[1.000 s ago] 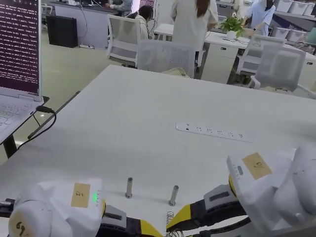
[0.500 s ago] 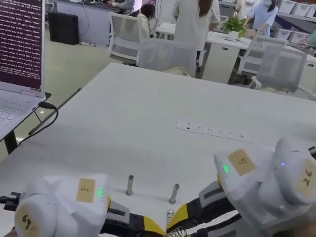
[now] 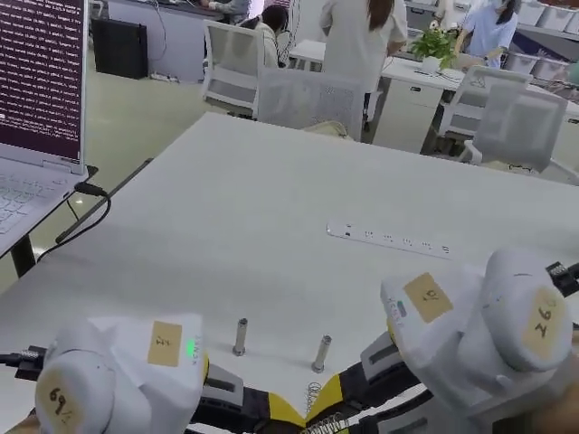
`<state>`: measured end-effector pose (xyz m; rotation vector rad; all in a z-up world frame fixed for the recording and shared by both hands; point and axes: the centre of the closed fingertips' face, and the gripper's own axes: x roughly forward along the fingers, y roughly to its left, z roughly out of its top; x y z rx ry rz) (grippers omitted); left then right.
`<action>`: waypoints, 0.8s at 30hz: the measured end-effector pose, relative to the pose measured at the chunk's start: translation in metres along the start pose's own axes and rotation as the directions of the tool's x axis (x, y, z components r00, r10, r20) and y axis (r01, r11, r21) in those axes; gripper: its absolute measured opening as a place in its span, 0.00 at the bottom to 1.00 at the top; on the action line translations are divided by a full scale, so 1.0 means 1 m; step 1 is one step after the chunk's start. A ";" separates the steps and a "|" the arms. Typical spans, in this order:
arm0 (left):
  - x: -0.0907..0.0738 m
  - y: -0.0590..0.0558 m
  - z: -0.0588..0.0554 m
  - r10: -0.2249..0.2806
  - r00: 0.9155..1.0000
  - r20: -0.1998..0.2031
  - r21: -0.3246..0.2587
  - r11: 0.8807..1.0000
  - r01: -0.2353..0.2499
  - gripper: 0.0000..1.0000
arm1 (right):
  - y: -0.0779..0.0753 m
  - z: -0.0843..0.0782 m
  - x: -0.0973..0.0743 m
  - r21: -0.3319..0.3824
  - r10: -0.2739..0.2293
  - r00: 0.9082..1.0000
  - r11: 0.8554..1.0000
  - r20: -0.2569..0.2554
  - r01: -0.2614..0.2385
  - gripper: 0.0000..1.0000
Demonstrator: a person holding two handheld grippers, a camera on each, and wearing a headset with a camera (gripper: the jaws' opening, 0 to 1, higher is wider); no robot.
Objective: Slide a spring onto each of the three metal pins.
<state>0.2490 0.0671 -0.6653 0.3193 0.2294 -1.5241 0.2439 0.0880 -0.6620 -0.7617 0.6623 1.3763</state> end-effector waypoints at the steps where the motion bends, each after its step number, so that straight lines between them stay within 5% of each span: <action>1: 0.000 0.000 0.000 0.002 1.000 0.002 0.000 1.000 -0.002 0.02 | 0.000 0.000 0.000 -0.001 -0.001 1.000 1.000 -0.001 0.001 0.09; 24: -0.001 0.009 -0.004 0.036 0.999 -0.016 -0.008 0.999 -0.036 0.03 | -0.008 0.000 0.004 0.001 0.018 0.997 1.000 -0.069 -0.018 0.08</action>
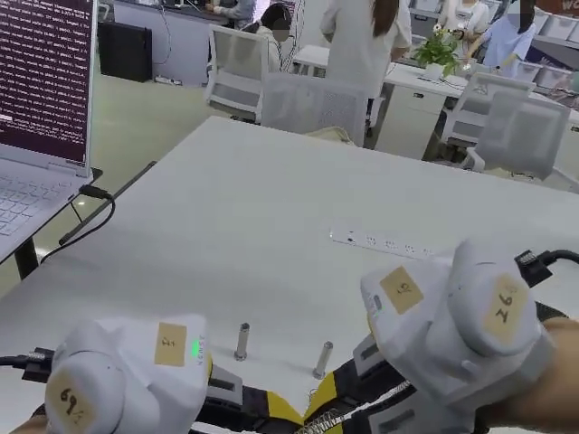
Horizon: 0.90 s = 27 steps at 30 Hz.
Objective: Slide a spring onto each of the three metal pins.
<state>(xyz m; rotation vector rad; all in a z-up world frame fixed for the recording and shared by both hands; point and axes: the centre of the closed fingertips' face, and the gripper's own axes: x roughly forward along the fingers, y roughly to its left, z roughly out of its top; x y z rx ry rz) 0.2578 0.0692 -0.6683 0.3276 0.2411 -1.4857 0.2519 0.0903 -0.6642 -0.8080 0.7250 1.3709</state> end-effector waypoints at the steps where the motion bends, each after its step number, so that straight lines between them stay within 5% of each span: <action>1: 0.000 0.000 0.000 0.001 1.000 -0.002 -0.001 1.000 -0.001 0.03 | 0.000 0.000 0.000 0.000 0.001 1.000 1.000 0.000 -0.001 0.08; 16: -0.013 0.018 -0.020 0.066 0.998 -0.018 -0.088 0.994 -0.067 0.23 | -0.017 -0.014 -0.015 0.042 -0.052 0.999 0.998 -0.016 0.053 0.09; 27: -0.030 0.030 -0.039 0.138 0.990 -0.029 -0.164 0.976 -0.140 0.41 | -0.030 -0.023 -0.023 0.071 -0.086 0.996 0.994 -0.030 0.088 0.09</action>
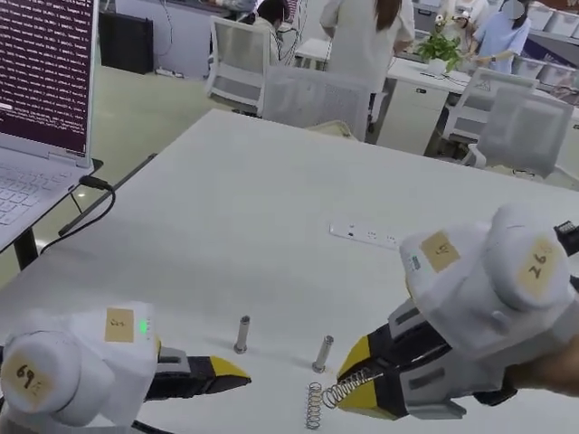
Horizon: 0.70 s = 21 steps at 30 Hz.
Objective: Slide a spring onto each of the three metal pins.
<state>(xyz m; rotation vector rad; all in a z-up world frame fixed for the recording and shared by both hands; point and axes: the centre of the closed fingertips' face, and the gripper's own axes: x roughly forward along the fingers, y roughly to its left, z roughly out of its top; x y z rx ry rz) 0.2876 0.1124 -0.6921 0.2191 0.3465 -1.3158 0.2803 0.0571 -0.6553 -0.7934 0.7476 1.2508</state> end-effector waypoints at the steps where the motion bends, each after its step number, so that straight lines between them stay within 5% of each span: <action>1: -0.002 0.001 0.000 0.005 1.000 0.008 -0.010 1.000 -0.005 0.43 | -0.001 0.000 0.000 0.001 -0.001 1.000 1.000 -0.001 0.001 0.09; 21: -0.017 -0.003 -0.010 0.044 0.998 0.038 -0.087 0.995 -0.041 0.63 | -0.036 -0.016 -0.017 0.047 -0.058 0.998 0.997 -0.037 0.060 0.08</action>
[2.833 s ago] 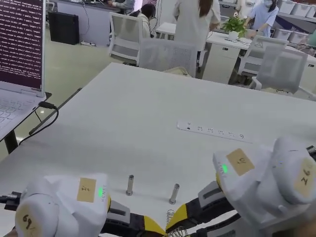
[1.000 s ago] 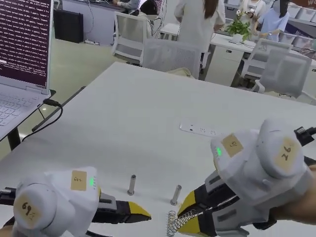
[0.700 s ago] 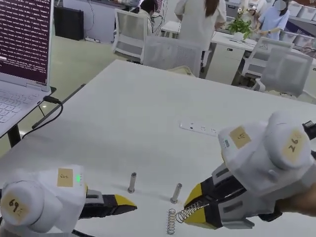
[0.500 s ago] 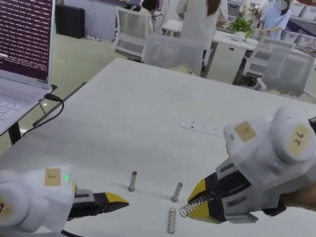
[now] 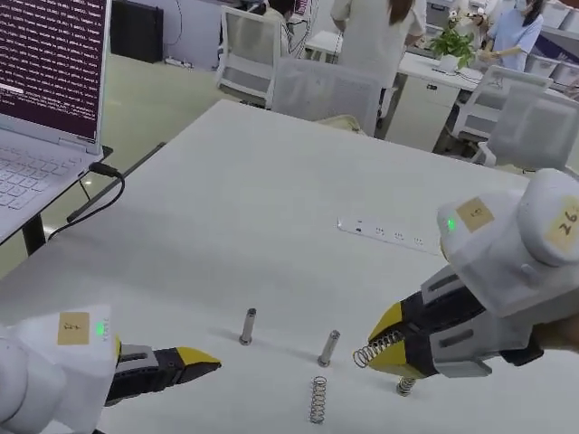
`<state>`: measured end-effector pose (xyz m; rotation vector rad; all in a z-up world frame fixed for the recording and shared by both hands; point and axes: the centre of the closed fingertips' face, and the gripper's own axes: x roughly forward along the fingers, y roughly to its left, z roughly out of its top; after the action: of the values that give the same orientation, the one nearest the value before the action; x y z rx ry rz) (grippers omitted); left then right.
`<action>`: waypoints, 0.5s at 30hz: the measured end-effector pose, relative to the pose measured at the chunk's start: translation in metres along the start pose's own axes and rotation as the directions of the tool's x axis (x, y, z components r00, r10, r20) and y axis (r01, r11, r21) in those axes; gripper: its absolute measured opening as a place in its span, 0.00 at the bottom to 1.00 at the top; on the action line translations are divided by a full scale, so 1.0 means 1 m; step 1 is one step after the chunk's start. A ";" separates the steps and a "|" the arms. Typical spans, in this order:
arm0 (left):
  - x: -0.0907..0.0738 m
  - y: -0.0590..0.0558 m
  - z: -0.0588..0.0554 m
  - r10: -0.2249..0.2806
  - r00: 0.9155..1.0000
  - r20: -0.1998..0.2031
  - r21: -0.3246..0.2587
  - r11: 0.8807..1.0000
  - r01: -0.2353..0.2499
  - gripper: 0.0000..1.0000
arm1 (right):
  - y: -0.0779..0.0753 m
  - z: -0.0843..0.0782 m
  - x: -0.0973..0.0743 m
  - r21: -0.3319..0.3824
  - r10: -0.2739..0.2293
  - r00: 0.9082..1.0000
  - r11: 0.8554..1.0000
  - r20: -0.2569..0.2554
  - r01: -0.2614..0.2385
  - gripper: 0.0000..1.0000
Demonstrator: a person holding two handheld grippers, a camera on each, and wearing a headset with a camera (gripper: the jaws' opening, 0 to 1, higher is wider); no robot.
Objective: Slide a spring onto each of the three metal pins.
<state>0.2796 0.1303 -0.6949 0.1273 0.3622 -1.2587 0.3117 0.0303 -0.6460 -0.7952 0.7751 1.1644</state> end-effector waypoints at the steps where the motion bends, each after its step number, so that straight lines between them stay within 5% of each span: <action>1: 0.000 -0.002 -0.001 -0.006 1.000 -0.004 -0.005 1.000 0.006 0.63 | -0.003 -0.001 -0.001 0.000 -0.006 1.000 1.000 -0.007 0.006 0.08; 15: 0.000 0.000 -0.004 0.008 1.000 -0.009 -0.006 1.000 -0.008 0.66 | -0.029 -0.013 0.002 -0.012 -0.011 0.996 1.000 -0.085 0.010 0.08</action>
<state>0.2786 0.1310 -0.6989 0.1292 0.3725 -1.2497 0.3385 0.0144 -0.6503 -0.8617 0.8347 1.1323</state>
